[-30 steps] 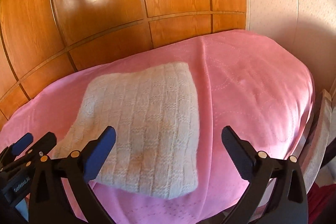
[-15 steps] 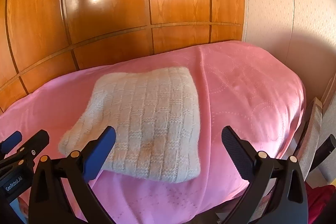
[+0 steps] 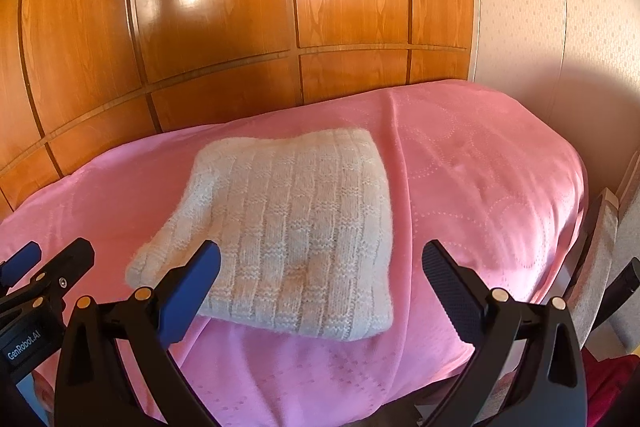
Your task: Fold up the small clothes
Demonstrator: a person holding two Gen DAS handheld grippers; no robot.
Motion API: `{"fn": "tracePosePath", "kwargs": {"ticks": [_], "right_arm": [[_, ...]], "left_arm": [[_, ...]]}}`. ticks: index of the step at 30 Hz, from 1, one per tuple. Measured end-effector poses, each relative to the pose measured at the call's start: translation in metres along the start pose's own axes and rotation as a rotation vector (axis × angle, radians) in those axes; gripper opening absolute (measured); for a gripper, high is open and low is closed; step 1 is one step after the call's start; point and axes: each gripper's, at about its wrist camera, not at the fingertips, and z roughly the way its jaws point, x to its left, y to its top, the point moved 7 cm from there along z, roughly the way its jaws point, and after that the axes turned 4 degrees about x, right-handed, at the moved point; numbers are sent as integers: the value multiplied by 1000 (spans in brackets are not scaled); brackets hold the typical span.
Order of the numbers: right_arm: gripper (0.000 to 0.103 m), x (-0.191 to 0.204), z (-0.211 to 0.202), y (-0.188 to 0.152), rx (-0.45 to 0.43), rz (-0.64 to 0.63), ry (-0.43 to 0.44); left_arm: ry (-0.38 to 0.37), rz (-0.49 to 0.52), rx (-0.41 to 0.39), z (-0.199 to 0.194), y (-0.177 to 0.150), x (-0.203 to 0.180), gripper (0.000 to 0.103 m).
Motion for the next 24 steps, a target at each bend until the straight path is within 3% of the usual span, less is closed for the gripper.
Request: {"fn": "tracePosePath", "kwargs": {"ticks": [24], "right_arm": [[101,-3,4,4,-8,11,11]], "left_arm": [[-3,8,-20,-7,6,-7,98]]}}
